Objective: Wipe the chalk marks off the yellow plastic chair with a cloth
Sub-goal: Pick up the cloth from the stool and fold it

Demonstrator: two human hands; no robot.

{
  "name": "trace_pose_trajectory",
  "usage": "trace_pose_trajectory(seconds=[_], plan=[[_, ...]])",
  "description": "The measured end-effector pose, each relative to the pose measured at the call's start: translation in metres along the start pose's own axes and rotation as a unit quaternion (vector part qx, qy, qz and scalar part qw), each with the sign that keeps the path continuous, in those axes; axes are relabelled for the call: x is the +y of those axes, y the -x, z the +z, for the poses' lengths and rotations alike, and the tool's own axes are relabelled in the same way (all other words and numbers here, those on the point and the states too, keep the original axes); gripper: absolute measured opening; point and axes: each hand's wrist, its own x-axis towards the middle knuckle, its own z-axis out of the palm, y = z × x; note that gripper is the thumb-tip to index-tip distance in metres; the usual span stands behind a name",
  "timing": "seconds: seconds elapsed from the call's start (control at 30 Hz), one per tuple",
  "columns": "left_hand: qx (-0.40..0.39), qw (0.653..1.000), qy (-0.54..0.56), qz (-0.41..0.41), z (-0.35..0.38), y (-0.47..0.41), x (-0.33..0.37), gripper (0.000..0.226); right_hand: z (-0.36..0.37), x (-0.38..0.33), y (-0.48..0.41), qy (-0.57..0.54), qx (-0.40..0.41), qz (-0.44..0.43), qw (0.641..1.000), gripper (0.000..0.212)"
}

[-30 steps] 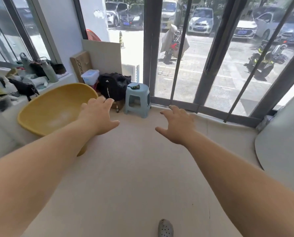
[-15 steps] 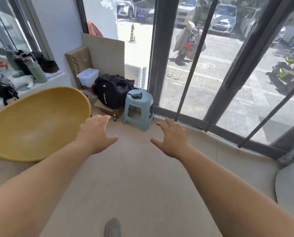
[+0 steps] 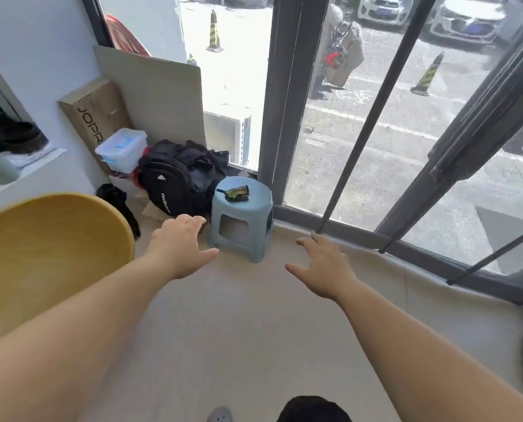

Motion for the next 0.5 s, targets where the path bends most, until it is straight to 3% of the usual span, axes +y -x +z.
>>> trace_pose_trajectory(seconds=[0.2,0.5], plan=[[-0.051,0.999,-0.005,-0.010,0.010,-0.151,-0.009,0.078,-0.001,0.015,-0.153,-0.054,-0.033,0.034,0.997,0.072],[-0.108,0.989,0.030,-0.099,0.052,-0.343,-0.008,0.075,-0.023,0.012,-0.401,0.003,-0.123,-0.041,0.992,0.073]])
